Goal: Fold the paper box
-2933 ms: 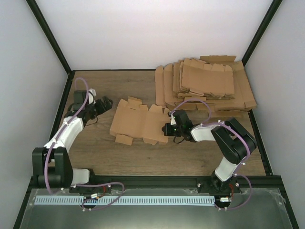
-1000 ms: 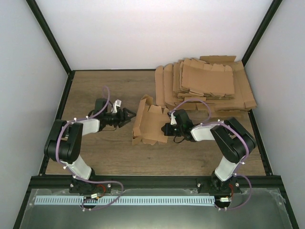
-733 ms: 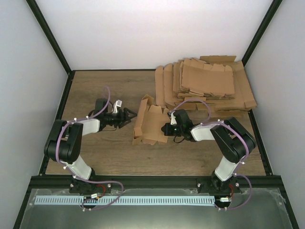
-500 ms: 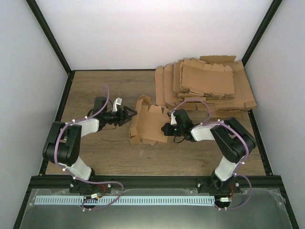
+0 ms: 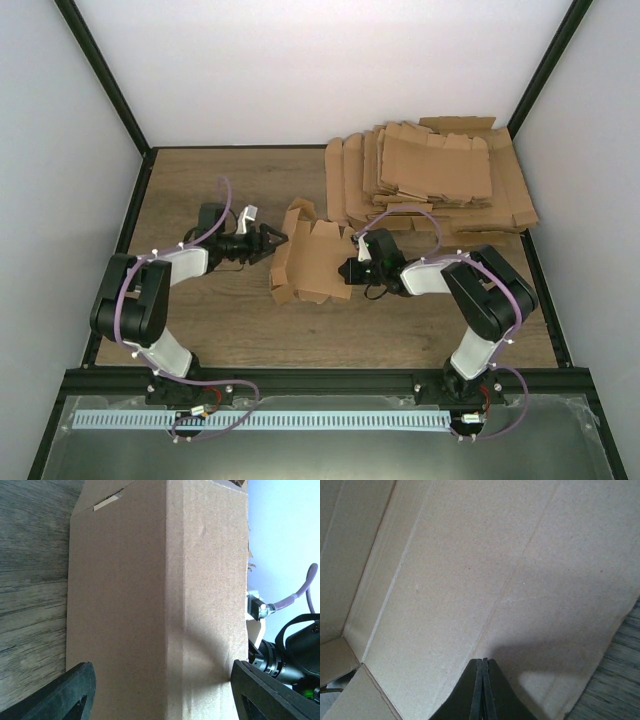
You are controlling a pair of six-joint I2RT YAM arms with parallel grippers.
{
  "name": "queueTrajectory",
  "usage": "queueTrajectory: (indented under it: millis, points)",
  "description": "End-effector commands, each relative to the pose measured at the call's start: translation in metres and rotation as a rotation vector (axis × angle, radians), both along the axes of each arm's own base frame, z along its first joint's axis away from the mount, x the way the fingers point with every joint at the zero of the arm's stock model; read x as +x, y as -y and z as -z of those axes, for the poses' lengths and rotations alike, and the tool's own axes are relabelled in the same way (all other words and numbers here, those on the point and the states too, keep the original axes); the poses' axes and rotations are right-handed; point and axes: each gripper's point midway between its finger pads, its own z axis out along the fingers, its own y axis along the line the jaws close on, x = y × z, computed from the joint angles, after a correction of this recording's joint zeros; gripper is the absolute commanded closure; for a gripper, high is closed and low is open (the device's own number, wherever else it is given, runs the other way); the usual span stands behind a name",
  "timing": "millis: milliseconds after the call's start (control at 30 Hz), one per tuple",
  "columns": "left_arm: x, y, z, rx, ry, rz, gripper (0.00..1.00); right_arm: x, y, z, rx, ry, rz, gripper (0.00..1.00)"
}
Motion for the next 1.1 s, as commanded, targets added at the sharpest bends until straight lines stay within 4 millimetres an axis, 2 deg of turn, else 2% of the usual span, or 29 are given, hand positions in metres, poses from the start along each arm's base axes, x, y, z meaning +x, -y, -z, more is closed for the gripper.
queueTrajectory:
  millis: [0,367,733,833,1000,1033,1067]
  points:
    - [0.003,0.003,0.000,0.024,0.028,0.031,0.24,-0.008,0.008,0.011,-0.073,-0.034,-0.023,0.99]
    - [0.004,0.004,-0.008,0.036,0.055,0.051,0.23,0.016,-0.004,-0.053,0.001,0.180,-0.044,0.95]
    - [0.002,0.011,-0.010,0.063,0.071,0.078,0.23,0.056,-0.021,-0.092,0.029,0.340,-0.032,0.94]
    - [0.004,0.011,-0.012,0.078,0.080,0.078,0.23,0.073,-0.023,-0.096,0.010,0.382,-0.031,0.93]
    - [0.007,0.010,-0.016,0.095,0.095,0.074,0.23,0.098,-0.031,-0.081,-0.056,0.347,-0.070,0.88]
    - [0.008,0.010,-0.017,0.098,0.098,0.073,0.23,0.101,-0.031,-0.082,-0.057,0.366,-0.068,0.85]
    - [0.008,0.010,-0.017,0.101,0.099,0.073,0.23,0.105,-0.030,-0.083,-0.060,0.383,-0.062,0.78]
